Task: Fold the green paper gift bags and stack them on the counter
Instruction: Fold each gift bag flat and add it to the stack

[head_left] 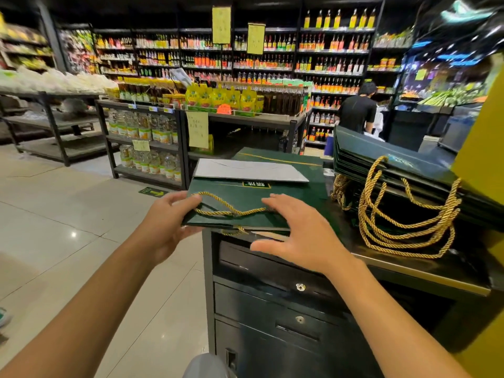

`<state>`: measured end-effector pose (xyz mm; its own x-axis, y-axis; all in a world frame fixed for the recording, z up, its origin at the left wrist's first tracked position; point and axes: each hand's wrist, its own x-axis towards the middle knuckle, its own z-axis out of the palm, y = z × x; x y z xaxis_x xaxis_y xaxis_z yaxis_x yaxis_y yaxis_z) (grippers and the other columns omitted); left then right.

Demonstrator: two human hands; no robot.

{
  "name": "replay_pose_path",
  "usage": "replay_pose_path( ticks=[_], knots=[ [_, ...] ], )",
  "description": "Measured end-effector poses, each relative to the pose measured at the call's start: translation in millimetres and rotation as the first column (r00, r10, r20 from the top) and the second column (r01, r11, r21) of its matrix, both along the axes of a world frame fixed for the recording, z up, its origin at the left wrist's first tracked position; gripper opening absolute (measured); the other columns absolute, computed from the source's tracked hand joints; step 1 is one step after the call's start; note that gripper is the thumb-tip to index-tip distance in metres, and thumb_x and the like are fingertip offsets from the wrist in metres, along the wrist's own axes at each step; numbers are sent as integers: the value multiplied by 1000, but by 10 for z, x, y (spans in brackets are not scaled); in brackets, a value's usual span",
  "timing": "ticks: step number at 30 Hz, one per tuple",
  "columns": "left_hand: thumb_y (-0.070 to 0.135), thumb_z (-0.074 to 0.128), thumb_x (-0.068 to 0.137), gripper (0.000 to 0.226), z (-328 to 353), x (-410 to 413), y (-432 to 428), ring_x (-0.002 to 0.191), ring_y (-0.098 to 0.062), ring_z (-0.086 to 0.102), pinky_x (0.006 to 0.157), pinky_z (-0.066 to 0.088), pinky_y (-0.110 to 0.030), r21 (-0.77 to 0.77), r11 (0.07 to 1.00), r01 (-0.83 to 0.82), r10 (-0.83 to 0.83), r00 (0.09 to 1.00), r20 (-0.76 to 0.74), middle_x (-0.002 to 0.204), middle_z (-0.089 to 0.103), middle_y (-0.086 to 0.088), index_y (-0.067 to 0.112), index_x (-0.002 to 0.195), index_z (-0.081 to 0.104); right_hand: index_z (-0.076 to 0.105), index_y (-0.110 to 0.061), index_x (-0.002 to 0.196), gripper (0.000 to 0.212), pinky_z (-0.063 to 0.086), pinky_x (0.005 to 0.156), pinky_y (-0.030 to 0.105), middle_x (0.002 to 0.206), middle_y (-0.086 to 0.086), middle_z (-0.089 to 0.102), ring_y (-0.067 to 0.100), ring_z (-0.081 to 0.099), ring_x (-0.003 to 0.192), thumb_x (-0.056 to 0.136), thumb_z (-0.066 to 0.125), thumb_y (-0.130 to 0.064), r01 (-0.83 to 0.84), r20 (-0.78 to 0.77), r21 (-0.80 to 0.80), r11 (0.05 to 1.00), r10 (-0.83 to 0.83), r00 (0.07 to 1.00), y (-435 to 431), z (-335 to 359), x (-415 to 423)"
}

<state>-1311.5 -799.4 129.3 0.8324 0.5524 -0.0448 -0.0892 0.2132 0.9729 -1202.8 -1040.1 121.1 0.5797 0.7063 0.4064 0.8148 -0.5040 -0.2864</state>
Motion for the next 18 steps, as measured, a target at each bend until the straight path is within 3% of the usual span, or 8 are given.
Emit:
replay_pose_path(
  ticks=[2,4,6,9,11,13,15,18],
  knots=[
    [17,66,97,40,60,-20,-26,82,-18,77,61,60,-26,-17,1000,21,-20,999,42,108,73,-16,4,133,54,19,-39,160,88,27,123,46,164,-11,30,13,26,151,88,61,-67,32,138,-74,997,-21,990,121,28,-51],
    [23,65,97,42,132,-41,-60,89,-20,77,64,60,-28,-15,999,51,-49,994,94,117,71,-17,7,135,54,8,-41,161,84,30,121,51,164,-9,30,16,30,150,97,63,-34,80,196,-62,995,-67,978,204,73,-75],
    [36,57,101,39,220,-65,-105,92,-21,76,67,60,-30,-1,995,104,-102,981,165,117,73,-13,12,132,58,16,-42,160,80,38,116,53,158,-9,41,19,42,143,98,59,-16,112,255,35,993,-117,960,239,114,-75],
    [50,43,103,45,332,-77,-155,92,-26,75,70,64,-34,-57,986,156,-135,954,269,111,75,-14,16,126,61,36,-44,154,68,53,99,47,141,-11,60,18,60,122,99,57,-10,117,216,301,946,-188,958,213,224,-74],
    [49,44,102,46,354,-42,-179,96,-29,75,76,64,-35,-58,982,178,-157,952,264,114,74,-15,15,129,60,45,-45,148,57,56,78,36,115,-16,69,9,66,92,102,55,-13,126,137,463,877,-212,968,176,338,-78],
    [45,48,102,43,317,22,-240,101,-29,74,80,63,-35,-24,979,203,-194,960,204,115,75,-13,14,130,59,57,-35,140,38,45,58,28,81,-17,65,6,56,63,105,51,-21,144,52,596,790,-216,975,124,489,-96],
    [41,54,101,42,253,105,-339,104,-30,73,84,62,-35,-18,972,236,-231,962,144,117,74,-13,11,130,58,66,-25,119,20,49,63,31,73,-11,61,11,56,66,106,50,-25,174,-74,725,666,-176,982,82,634,-139],
    [38,62,97,47,144,220,-493,107,-27,73,87,61,-32,-24,959,283,-279,954,107,125,69,-16,7,131,55,63,-37,98,16,54,92,41,91,-12,69,4,64,89,105,53,-27,216,-236,868,448,-13,972,70,753,-198]
  ],
)
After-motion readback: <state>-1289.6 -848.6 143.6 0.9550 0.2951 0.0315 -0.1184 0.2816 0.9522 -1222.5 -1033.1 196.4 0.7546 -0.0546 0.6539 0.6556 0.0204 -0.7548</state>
